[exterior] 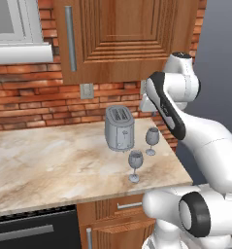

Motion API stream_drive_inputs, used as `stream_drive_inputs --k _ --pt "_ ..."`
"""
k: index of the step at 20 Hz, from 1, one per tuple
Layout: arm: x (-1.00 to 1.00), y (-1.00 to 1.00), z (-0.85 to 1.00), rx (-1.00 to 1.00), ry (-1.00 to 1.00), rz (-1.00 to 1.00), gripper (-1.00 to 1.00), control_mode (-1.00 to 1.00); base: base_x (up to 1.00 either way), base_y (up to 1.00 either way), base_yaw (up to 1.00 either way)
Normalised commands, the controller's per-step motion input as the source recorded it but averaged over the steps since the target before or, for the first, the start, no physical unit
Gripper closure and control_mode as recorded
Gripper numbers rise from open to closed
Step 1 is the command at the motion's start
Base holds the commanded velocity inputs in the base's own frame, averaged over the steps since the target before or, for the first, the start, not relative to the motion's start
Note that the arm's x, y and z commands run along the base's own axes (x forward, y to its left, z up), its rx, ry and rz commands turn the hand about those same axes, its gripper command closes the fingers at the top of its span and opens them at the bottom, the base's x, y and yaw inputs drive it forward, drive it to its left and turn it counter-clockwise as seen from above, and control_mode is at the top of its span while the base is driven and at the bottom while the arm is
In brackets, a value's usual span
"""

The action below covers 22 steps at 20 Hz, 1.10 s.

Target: Retrieve the wine glasses from the counter and place one next to each plate.

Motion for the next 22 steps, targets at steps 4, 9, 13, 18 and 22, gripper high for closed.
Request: stream_drive_inputs --k 4,9,13,18,22 --pt "-0.21 0.0 0.0 0.0 0.0 0.0 -1.0 -1.0 0.0 0.0 0.0" --pt "-0.55 0.0 0.0 0.0 0.0 0.0 -1.0 -1.0 0.0 0.0 0.0" --pt "-0.74 0.0 0.02 0.0 -0.1 -0.08 -1.0 -1.0 0.0 0.0 0.0" --pt "-0.41 -0.06 0.03 0.0 -0.1 -0.41 -1.0 -1.0 0.0 0.0 0.0" --pt "-0.43 -0.2 0.01 0.0 -0.13 -0.48 -1.0 -1.0 0.0 0.0 0.0"
